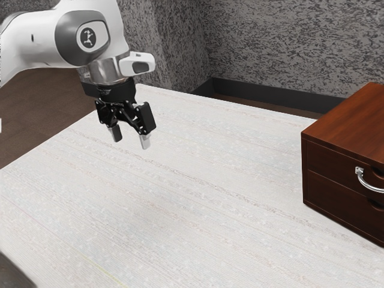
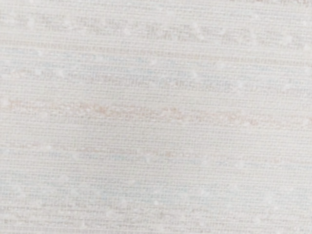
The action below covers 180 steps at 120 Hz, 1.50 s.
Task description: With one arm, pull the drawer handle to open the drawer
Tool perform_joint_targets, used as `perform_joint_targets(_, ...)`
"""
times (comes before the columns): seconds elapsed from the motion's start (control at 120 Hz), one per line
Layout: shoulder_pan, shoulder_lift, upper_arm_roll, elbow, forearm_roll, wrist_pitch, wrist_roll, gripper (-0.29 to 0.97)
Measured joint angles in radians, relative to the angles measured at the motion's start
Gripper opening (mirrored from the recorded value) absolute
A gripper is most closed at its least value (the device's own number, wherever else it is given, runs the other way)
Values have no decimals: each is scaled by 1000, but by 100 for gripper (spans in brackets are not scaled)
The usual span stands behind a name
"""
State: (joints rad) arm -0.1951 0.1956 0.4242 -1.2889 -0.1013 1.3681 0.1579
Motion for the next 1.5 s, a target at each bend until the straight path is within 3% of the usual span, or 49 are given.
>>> perform_joint_targets(0.208, 11, 1, 2, 2, -10, 9, 48, 68)
perform_joint_targets(0.275, 16, -65, -10, 74, -20, 2, 65, 68)
perform_joint_targets(0.375, -6, -135, -184, 119, -26, 13, 201, 68)
perform_joint_targets(0.483, -138, -98, -426, 126, 15, 48, 364, 68)
perform_joint_targets(0.583, -232, -51, -519, 122, 37, 105, 489, 67)
perform_joint_targets(0.758, -197, -14, -545, 125, 53, 156, 664, 68)
perform_joint_targets(1.008, -180, 148, -546, 215, 66, 199, 853, 68)
perform_joint_targets(1.5, -193, 233, -546, 173, 60, 310, 1102, 68)
